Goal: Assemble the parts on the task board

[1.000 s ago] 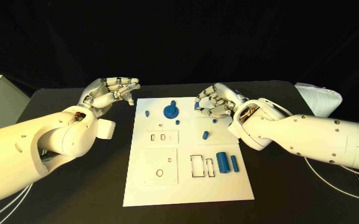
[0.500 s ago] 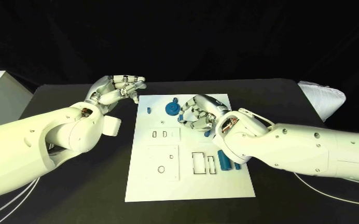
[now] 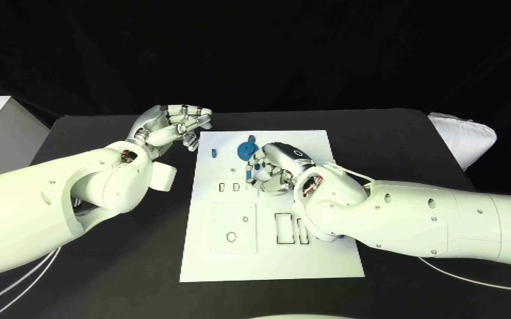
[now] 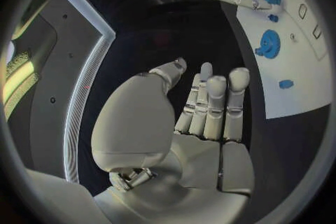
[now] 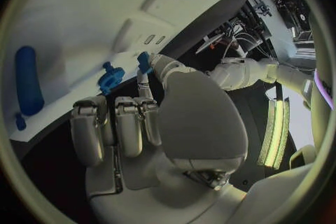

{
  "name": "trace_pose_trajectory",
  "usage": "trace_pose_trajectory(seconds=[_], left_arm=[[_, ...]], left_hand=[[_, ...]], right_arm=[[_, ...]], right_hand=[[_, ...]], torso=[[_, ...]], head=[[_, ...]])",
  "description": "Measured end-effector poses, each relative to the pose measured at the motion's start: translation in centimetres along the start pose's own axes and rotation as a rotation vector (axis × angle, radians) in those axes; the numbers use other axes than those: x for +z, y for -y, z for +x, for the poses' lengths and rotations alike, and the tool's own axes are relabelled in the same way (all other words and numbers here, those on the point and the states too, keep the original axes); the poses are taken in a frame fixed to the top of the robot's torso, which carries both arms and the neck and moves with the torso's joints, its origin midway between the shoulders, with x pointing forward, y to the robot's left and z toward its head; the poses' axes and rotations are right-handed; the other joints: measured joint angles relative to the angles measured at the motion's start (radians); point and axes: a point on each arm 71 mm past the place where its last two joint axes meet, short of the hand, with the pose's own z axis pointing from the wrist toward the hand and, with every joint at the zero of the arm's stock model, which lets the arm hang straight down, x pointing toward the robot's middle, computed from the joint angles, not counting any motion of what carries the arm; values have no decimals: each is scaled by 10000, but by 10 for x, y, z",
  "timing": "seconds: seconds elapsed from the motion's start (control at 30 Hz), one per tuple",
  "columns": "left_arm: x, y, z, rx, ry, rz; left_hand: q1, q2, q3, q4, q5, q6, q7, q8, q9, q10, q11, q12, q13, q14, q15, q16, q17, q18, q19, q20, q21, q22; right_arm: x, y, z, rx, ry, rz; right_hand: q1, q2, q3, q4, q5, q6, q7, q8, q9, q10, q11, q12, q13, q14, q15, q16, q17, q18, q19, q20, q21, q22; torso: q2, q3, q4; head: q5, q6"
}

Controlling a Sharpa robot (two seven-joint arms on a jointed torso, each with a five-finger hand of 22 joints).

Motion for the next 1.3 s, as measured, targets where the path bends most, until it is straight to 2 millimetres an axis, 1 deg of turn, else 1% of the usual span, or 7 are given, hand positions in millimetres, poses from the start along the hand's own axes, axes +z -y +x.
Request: trace_pose_trajectory(seconds=[0.1, 0.17, 0.33, 0.57, 1.0, 1.07, 1.3], left_arm=[[0, 0, 1, 49, -64, -39], [0, -1, 1, 89, -117, -63], [0, -1, 2, 182, -216, -113], [0, -2, 3, 308, -346, -200], [0, -3, 3, 487, -493, -359], [0, -3, 3, 503, -505, -381], [-1, -4, 3, 540, -542, -438]], left_hand=[[0, 0, 28, -24, 0, -158, -23, 297, 84, -227, -27, 936, 513, 714, -22, 726, 1273, -302, 770, -28, 554, 897], [-14, -14, 61, 9, 0, -198, -28, 421, 103, -350, -38, 1302, 709, 966, -37, 995, 1755, -308, 1068, -44, 771, 1251], [-53, -53, 135, 27, 0, -267, -25, 573, 125, -453, -40, 1760, 927, 1210, -38, 1264, 2271, -307, 1411, -48, 1003, 1658], [-52, -53, 194, 30, 0, -373, -59, 751, 144, -527, -44, 2234, 1132, 1566, -42, 1608, 2960, -461, 1962, -58, 1370, 2330], [-92, -93, 194, 30, 0, -372, -59, 804, 154, -561, -77, 2406, 1205, 1652, -56, 1706, 3220, -460, 2069, -93, 1418, 2521], [-92, -93, 222, 58, 0, -372, -59, 842, 154, -561, -77, 2406, 1214, 1652, -56, 1706, 3252, -614, 2069, -93, 1456, 2531], [-92, -93, 221, 58, 0, -372, -59, 842, 153, -560, -76, 2447, 1216, 1672, -77, 1706, 3278, -617, 2090, -72, 1456, 2532]], right_arm=[[1, -2, 5, -82, -42, -10], [0, -3, 8, -128, -78, -7], [1, -5, 15, -222, -127, -16], [1, -5, 20, -343, -155, 3], [2, -6, 24, -561, -132, -62], [2, -7, 24, -599, -126, -86], [1, -8, 26, -706, -104, -142]], right_hand=[[0, 0, 0, 0, -2, 0, 0, -2, 0, 0, 0, 0, 0, 0, 0, 0, 0, 0, 0, 0, 0, 0], [-50, -50, 0, 0, -2, 0, 0, -3, 2, 0, 0, 0, 0, 0, 0, 0, 0, 0, 0, 0, 0, 0], [-52, -53, -1, 0, -2, 0, -1, -7, 7, 0, 1, 0, 6, 0, 0, 0, 0, 0, 0, 1, 0, 8], [-52, -53, -1, -1, -3, 0, -1, -18, 12, 0, 1, 0, 7, 0, 1, 0, 0, 0, 0, 1, 0, 7], [-157, -158, -2, -1, 41, -2, -1, 11, 13, 1, 1, 0, 5, 1, 1, 0, -1, 0, 0, 1, 0, 6], [-157, -158, -2, -1, 42, -3, -1, 11, 12, 1, 1, 0, 5, 1, 1, 0, -1, 0, 0, 1, 0, 6], [-208, -209, -2, -1, 43, -3, -1, 11, 13, 1, 1, 0, 4, 1, 1, 0, -1, 0, 0, 1, 0, 4]], torso=[[-2, 0, 1], [-2, 5, 7], [-3, 6, 18], [-8, 0, 12], [8, 2, 7], [8, 2, 11], [-2, 1, 0]], head=[[26, -28], [42, -53], [69, -98], [130, -194], [169, -256], [172, -275], [204, -308]])
